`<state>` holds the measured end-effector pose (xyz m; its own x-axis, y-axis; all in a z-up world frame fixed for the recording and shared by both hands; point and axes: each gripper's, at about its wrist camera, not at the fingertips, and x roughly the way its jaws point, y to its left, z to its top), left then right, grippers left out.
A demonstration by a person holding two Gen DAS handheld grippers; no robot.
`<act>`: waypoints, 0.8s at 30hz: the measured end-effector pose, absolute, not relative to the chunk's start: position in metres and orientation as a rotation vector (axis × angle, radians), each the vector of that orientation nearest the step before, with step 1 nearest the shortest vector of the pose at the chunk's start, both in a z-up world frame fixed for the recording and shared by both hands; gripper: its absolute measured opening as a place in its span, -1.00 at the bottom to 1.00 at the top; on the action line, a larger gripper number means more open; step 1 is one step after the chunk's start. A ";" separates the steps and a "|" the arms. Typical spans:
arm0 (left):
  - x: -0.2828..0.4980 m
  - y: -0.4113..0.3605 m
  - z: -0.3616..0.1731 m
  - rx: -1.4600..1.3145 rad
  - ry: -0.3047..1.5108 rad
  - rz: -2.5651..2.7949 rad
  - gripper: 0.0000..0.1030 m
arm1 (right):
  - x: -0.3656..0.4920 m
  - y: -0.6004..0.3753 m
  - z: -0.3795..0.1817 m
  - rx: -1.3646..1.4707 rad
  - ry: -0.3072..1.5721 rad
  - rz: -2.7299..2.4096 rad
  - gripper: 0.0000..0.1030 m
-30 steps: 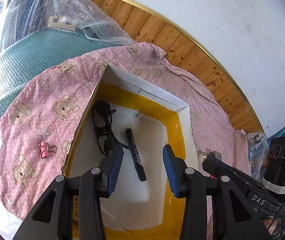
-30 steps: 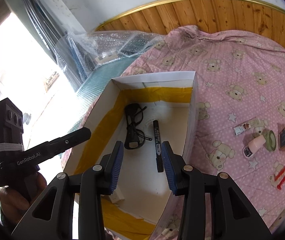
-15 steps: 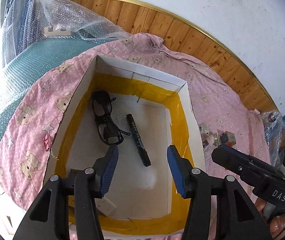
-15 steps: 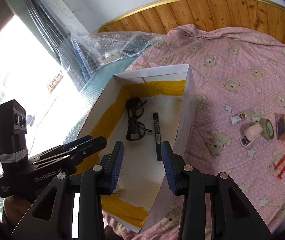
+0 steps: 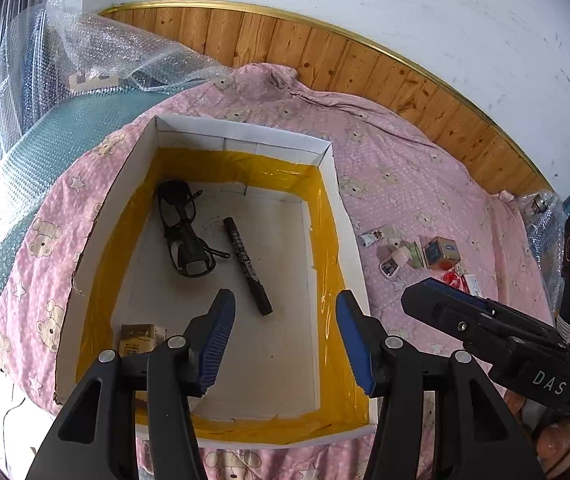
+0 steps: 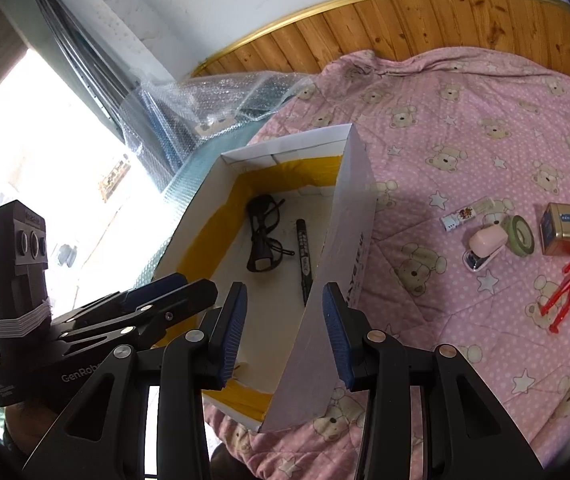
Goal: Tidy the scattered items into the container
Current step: 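Move both grippers back toward the remaining items on the bedspread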
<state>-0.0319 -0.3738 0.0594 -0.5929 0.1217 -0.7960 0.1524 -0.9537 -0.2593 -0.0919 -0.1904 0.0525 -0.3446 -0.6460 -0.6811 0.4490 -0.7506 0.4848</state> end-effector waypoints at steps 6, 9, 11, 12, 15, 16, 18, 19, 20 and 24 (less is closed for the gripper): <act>-0.033 -0.357 0.062 1.417 0.437 -2.757 0.05 | -0.089 -0.172 0.050 1.203 -0.315 -2.123 -0.18; -0.033 -0.347 0.064 1.423 0.417 -2.766 0.05 | -0.087 -0.162 0.047 1.204 -0.339 -2.127 -0.18; -0.034 -0.340 0.066 1.424 0.398 -2.775 0.05 | -0.087 -0.154 0.046 1.205 -0.358 -2.129 -0.18; -0.034 -0.336 0.067 1.423 0.389 -2.779 0.05 | -0.086 -0.150 0.045 1.206 -0.367 -2.131 -0.18; -0.036 -0.323 0.072 1.420 0.356 -2.797 0.05 | -0.086 -0.138 0.041 1.210 -0.395 -2.135 -0.18; -0.036 -0.319 0.073 1.421 0.346 -2.803 0.05 | -0.086 -0.133 0.039 1.213 -0.408 -2.136 -0.18; -0.037 -0.312 0.074 1.426 0.329 -2.813 0.05 | -0.085 -0.125 0.035 1.219 -0.427 -2.138 -0.18; -0.038 -0.308 0.075 1.430 0.322 -2.817 0.05 | -0.085 -0.121 0.033 1.221 -0.436 -2.139 -0.18; -0.038 -0.304 0.074 1.434 0.314 -2.821 0.05 | -0.084 -0.117 0.032 1.224 -0.445 -2.140 -0.18; -0.041 -0.289 0.073 1.452 0.288 -2.834 0.05 | -0.083 -0.102 0.024 1.236 -0.475 -2.145 -0.17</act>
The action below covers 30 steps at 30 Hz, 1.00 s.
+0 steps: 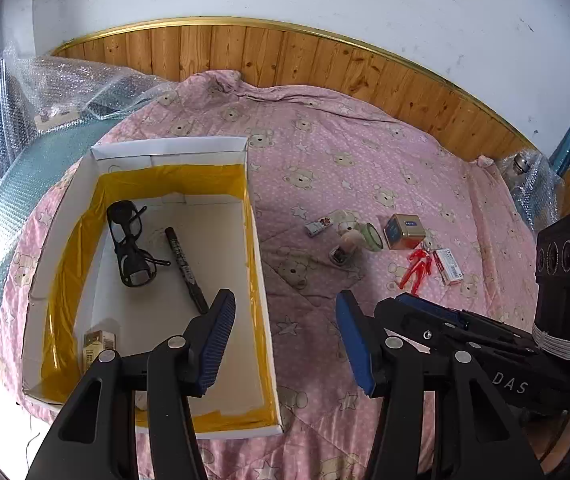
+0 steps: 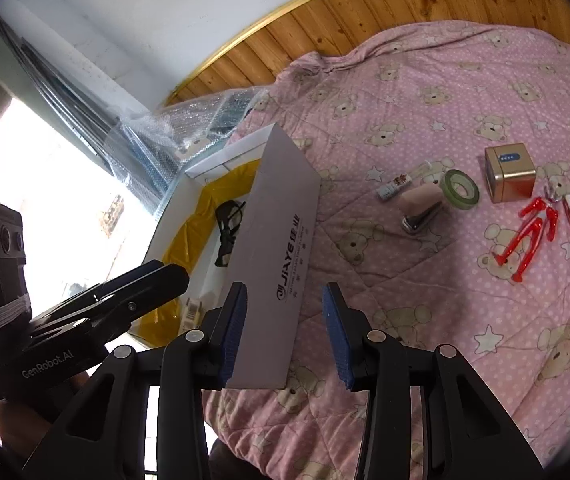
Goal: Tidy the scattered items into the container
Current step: 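Move both grippers back toward the remaining items on the bedspread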
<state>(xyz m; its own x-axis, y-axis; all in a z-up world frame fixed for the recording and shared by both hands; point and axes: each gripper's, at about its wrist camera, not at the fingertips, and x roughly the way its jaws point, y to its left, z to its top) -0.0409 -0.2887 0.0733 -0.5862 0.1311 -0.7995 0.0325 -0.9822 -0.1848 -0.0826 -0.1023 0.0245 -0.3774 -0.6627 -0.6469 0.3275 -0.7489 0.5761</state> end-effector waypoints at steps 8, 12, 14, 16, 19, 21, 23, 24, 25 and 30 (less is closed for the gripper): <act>-0.047 -0.261 0.070 -1.410 -0.236 2.703 0.05 | -0.083 -0.074 0.012 1.257 -0.537 -2.154 -0.17; -0.051 -0.249 0.070 -1.416 -0.212 2.691 0.05 | -0.082 -0.063 0.008 1.261 -0.563 -2.159 -0.16; -0.053 -0.243 0.069 -1.420 -0.200 2.682 0.05 | -0.082 -0.056 0.006 1.262 -0.579 -2.164 -0.16; -0.055 -0.235 0.067 -1.424 -0.189 2.670 0.05 | -0.082 -0.048 0.003 1.268 -0.598 -2.172 -0.16; -0.060 -0.223 0.063 -1.432 -0.173 2.644 0.05 | -0.082 -0.032 -0.005 1.286 -0.629 -2.190 -0.16; -0.064 -0.213 0.058 -1.440 -0.164 2.624 0.05 | -0.082 -0.020 -0.011 1.300 -0.652 -2.204 -0.16; -0.068 -0.204 0.053 -1.453 -0.163 2.603 0.05 | -0.084 -0.008 -0.016 1.313 -0.677 -2.218 -0.16; -0.071 -0.200 0.050 -1.459 -0.164 2.590 0.05 | -0.084 -0.002 -0.018 1.319 -0.690 -2.226 -0.16; -0.074 -0.195 0.048 -1.464 -0.163 2.576 0.05 | -0.085 0.005 -0.021 1.325 -0.703 -2.235 -0.16; -0.089 -0.174 0.037 -1.483 -0.142 2.534 0.05 | -0.094 0.036 -0.032 1.355 -0.773 -2.275 -0.15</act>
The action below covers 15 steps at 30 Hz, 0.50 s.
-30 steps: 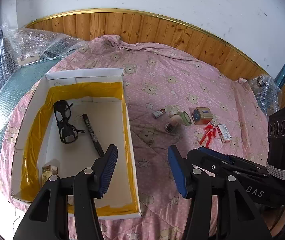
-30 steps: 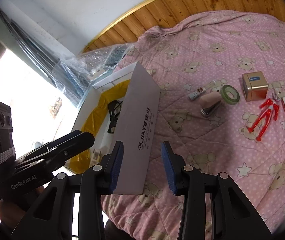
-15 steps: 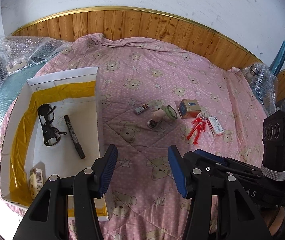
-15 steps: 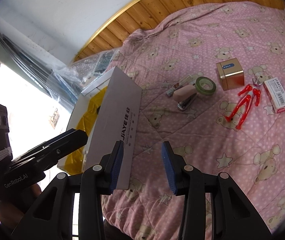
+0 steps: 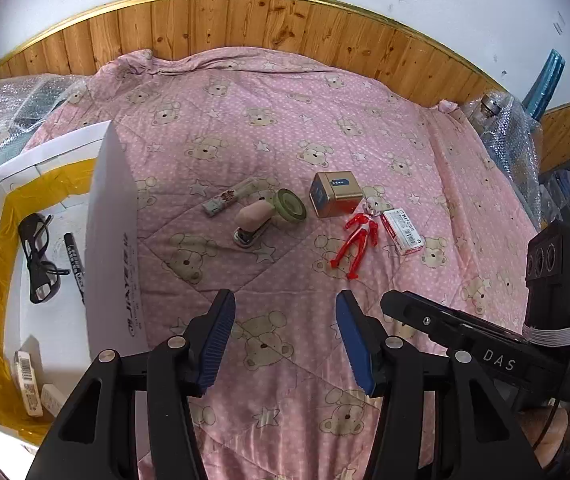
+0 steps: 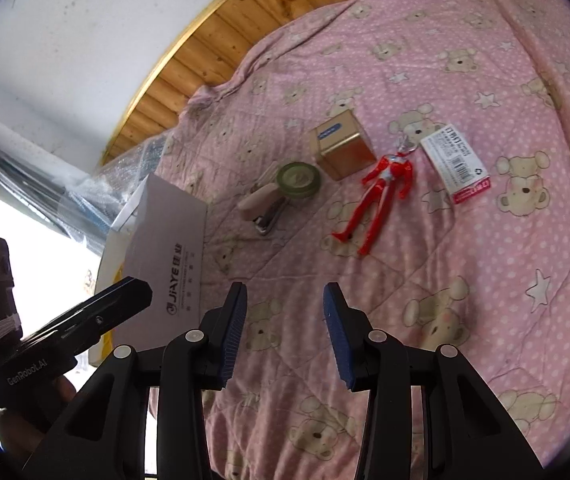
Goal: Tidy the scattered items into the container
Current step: 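Grasp the pink stapler with the left gripper while the right gripper grasps the red toy figure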
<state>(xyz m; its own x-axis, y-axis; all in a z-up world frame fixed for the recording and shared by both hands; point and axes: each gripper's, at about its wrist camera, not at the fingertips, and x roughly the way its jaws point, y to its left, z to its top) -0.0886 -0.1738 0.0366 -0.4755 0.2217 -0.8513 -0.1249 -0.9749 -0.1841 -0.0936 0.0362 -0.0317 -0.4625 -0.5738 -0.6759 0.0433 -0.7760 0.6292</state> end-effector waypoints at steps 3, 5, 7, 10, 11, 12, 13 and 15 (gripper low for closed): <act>-0.100 -0.165 0.030 -1.497 -0.138 2.515 0.05 | -0.099 0.050 -0.037 1.371 -0.802 -2.294 -0.15; -0.109 -0.161 0.025 -1.501 -0.142 2.506 0.05 | -0.105 0.053 -0.041 1.387 -0.808 -2.299 -0.15; -0.118 -0.158 0.020 -1.512 -0.144 2.510 0.05 | -0.110 0.055 -0.044 1.399 -0.813 -2.302 -0.15; -0.134 -0.157 0.011 -1.532 -0.151 2.509 0.05 | -0.119 0.057 -0.050 1.417 -0.816 -2.300 -0.15; -0.140 -0.156 0.007 -1.536 -0.148 2.513 0.05 | -0.124 0.057 -0.052 1.422 -0.815 -2.299 -0.15; -0.146 -0.155 0.004 -1.541 -0.145 2.514 0.05 | -0.128 0.057 -0.054 1.428 -0.815 -2.297 -0.15; -0.152 -0.155 0.000 -1.547 -0.141 2.513 0.05 | -0.132 0.058 -0.056 1.433 -0.814 -2.296 -0.15; -0.164 -0.153 -0.008 -1.563 -0.130 2.512 0.05 | -0.139 0.059 -0.060 1.447 -0.821 -2.298 -0.15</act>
